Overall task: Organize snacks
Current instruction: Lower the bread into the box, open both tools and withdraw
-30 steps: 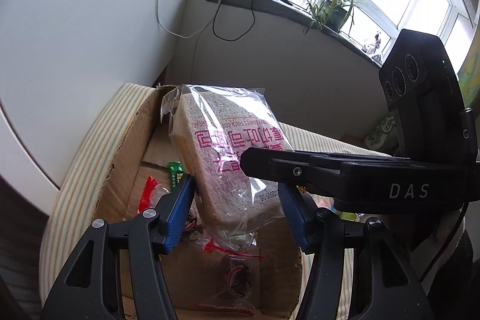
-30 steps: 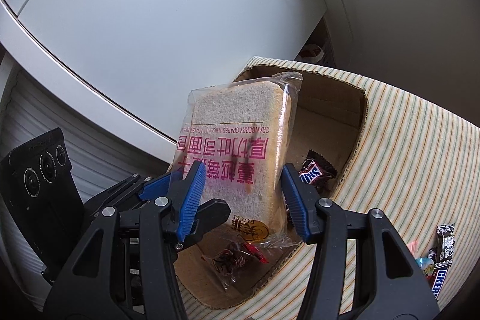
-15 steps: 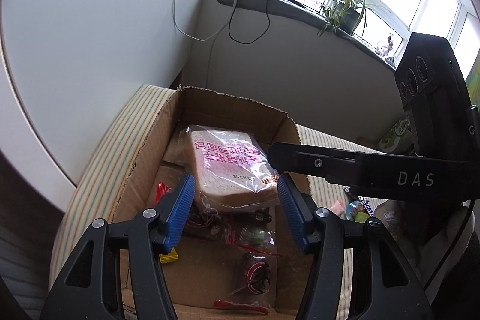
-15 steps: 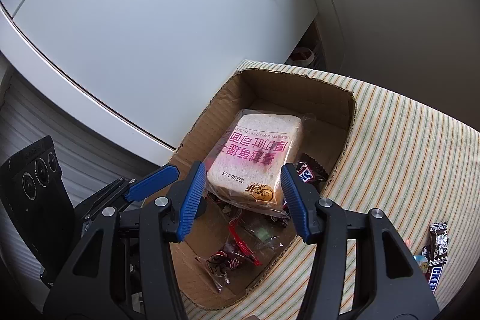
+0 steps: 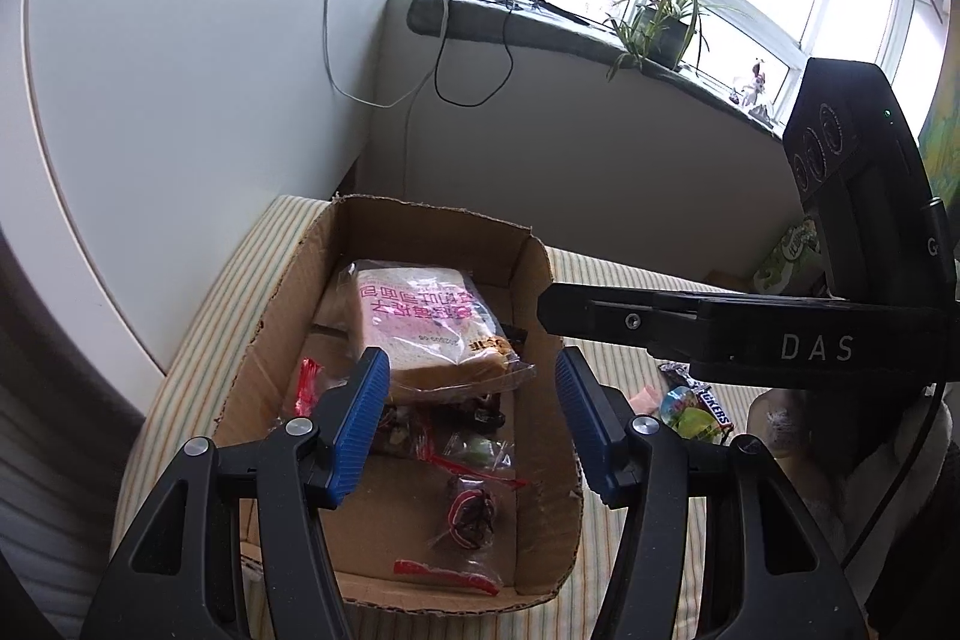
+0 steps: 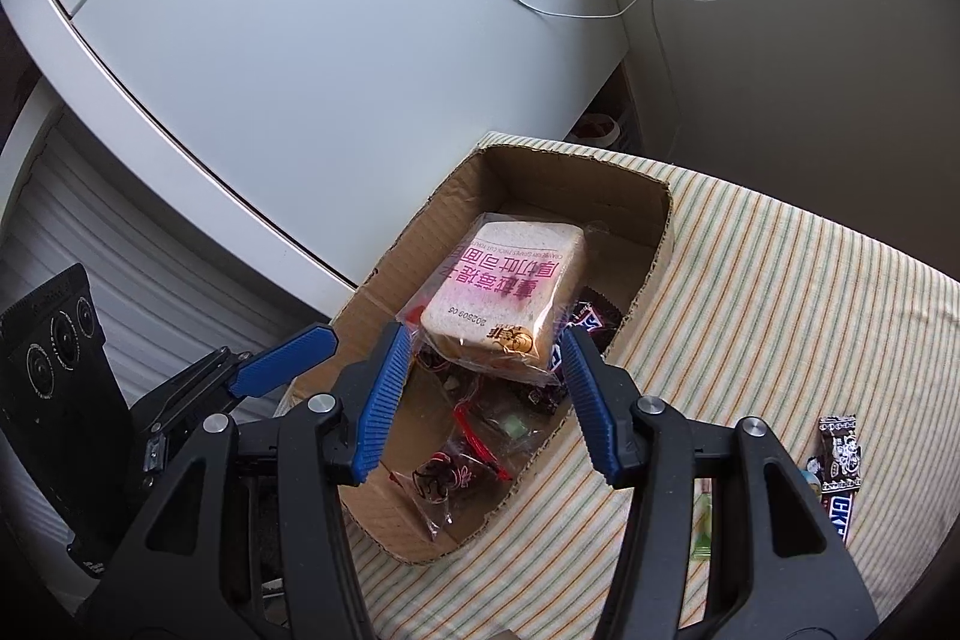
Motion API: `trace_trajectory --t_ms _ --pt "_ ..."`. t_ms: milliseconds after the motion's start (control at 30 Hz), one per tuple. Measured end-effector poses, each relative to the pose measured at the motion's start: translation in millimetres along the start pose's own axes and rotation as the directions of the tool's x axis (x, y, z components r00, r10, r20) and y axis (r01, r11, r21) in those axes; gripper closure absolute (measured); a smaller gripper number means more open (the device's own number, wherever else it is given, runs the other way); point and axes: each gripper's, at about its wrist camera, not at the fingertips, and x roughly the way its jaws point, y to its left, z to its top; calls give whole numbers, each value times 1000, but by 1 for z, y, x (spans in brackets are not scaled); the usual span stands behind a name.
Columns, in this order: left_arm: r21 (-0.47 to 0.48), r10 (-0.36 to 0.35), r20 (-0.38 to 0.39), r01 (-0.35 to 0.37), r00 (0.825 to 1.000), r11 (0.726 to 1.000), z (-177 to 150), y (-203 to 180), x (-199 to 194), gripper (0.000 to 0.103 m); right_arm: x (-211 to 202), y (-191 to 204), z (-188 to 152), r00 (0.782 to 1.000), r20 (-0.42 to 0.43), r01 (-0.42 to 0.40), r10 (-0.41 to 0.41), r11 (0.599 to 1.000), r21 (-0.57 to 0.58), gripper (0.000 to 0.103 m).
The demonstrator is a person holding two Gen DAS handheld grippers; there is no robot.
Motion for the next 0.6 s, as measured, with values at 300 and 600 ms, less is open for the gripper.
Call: trace_trajectory --t_ms 300,600 --pt "8 -24 10 24 1000 1000 -8 -20 -8 46 -43 -22 -18 998 45 54 -54 998 -10 44" --pt "26 -86 -17 87 996 996 -22 -50 -3 46 -85 -72 -48 980 82 186 -184 982 -16 30"
